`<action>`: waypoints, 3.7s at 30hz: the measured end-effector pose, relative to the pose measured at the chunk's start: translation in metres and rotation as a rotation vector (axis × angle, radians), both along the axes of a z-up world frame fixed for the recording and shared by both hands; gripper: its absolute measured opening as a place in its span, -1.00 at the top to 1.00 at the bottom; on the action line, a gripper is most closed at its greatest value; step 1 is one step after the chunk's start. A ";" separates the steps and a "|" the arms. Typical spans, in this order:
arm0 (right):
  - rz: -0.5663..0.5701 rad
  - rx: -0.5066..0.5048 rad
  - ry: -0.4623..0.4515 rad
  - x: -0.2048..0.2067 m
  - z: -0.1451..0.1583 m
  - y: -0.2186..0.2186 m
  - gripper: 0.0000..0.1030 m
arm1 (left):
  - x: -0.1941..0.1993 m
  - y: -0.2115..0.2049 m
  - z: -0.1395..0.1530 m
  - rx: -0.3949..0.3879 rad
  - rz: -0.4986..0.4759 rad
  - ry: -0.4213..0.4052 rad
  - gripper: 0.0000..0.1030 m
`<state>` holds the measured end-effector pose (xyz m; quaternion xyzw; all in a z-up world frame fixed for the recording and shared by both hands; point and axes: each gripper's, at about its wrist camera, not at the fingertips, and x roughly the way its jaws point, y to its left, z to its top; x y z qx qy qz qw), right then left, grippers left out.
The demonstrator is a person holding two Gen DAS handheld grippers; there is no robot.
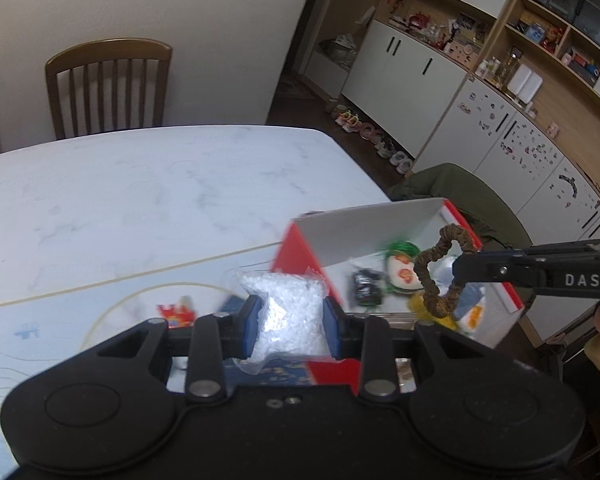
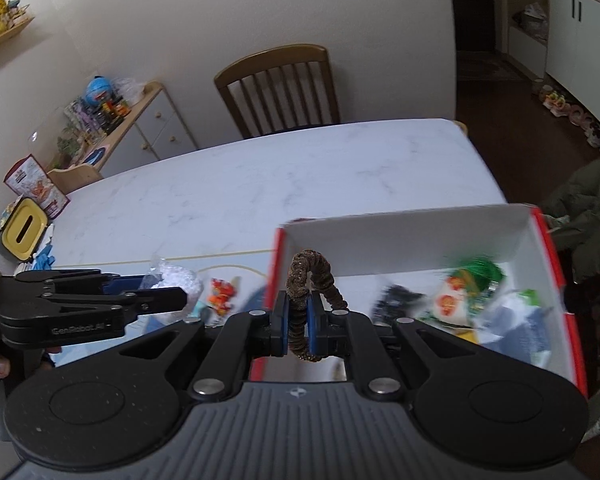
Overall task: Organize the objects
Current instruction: 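Carry the bead bag and bracelet with both grippers over the box, then open the left gripper releasing the bead bag while the right releases the bracelet inside, then move both grippers back to the teal toy and red dragon on the mat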
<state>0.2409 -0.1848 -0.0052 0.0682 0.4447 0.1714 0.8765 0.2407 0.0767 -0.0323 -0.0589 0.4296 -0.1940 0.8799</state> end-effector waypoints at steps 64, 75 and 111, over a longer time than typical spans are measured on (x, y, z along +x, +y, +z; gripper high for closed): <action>0.106 -0.043 0.181 0.025 -0.107 -0.076 0.76 | 0.058 -0.166 -0.077 0.108 0.002 0.144 0.07; 0.098 -0.013 0.125 0.005 -0.083 -0.087 0.71 | 0.017 -0.153 -0.037 0.103 -0.013 0.033 -0.34; 0.092 0.011 -0.022 -0.046 -0.022 0.026 -0.43 | -0.062 0.025 -0.001 0.141 0.126 -0.120 -0.99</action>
